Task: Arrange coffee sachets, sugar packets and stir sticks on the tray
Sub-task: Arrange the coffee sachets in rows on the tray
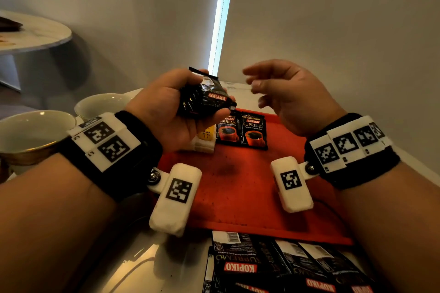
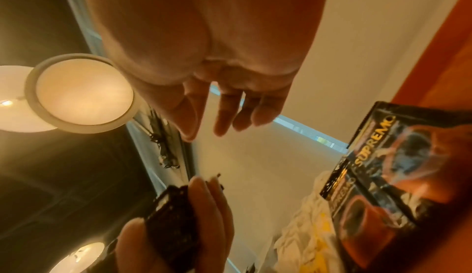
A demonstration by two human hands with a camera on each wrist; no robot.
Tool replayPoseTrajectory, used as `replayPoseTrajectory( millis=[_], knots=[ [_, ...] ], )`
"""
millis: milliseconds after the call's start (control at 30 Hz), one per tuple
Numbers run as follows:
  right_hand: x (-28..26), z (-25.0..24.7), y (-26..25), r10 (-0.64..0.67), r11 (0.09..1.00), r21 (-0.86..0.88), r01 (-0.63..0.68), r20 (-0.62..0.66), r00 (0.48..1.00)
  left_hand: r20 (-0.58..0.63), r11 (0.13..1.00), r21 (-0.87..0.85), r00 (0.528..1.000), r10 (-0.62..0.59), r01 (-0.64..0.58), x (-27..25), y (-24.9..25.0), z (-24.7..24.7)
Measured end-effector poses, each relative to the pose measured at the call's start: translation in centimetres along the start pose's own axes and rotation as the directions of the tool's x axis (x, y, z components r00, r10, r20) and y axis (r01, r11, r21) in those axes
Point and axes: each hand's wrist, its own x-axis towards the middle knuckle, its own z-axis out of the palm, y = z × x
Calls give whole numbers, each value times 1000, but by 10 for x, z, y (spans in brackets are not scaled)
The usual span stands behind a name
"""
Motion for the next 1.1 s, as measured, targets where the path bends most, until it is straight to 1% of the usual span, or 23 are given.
replayPoseTrajectory(
  millis=[33, 67, 133, 233, 433, 733, 800, 833, 900, 933, 1000, 1100],
  knots=[
    [-2, 3, -1, -32, 998, -48, 36, 82, 996, -13, 1000, 10, 1000, -4, 4, 0, 0, 0],
    [-5, 5, -3, -50, 997, -56, 59, 147, 988, -29, 1000, 22, 1000, -8, 8, -1, 1, 1],
    [-9, 10, -7, -67, 996, -47, 80, 228, 971, -53, 999, 32, 998, -15, 17, -1, 1, 1],
    [-9, 13, -6, -99, 986, -112, 125, 213, 972, -61, 999, 20, 998, -33, 34, -2, 2, 0],
    [-7, 17, -1, -173, 969, -147, 199, 175, 969, -41, 998, 18, 998, -57, 58, 0, 1, 2],
    [-7, 19, 0, -184, 958, -189, 214, 166, 969, -42, 993, 56, 994, -100, 102, 3, -1, -1],
    [-6, 18, 2, -203, 965, -143, 220, 122, 971, -39, 992, 52, 993, -109, 111, 4, -1, -1],
    [-6, 17, 1, -212, 967, -126, 220, 73, 974, -52, 993, 47, 993, -106, 109, 4, -2, -2],
    [-5, 16, 3, -199, 976, -100, 192, -70, 977, -88, 994, 34, 991, -100, 104, 6, -1, -3],
    [-3, 15, 5, -169, 984, -75, 159, -142, 975, -100, 994, 29, 990, -99, 103, 6, 0, -4],
    [1, 12, 11, -52, 998, 6, 55, -241, 969, -116, 994, 28, 988, -99, 102, 7, 0, -6],
    [5, 10, 22, 157, 987, 69, -143, -271, 950, -137, 995, 21, 986, -90, 94, 9, 1, -8]
  ],
)
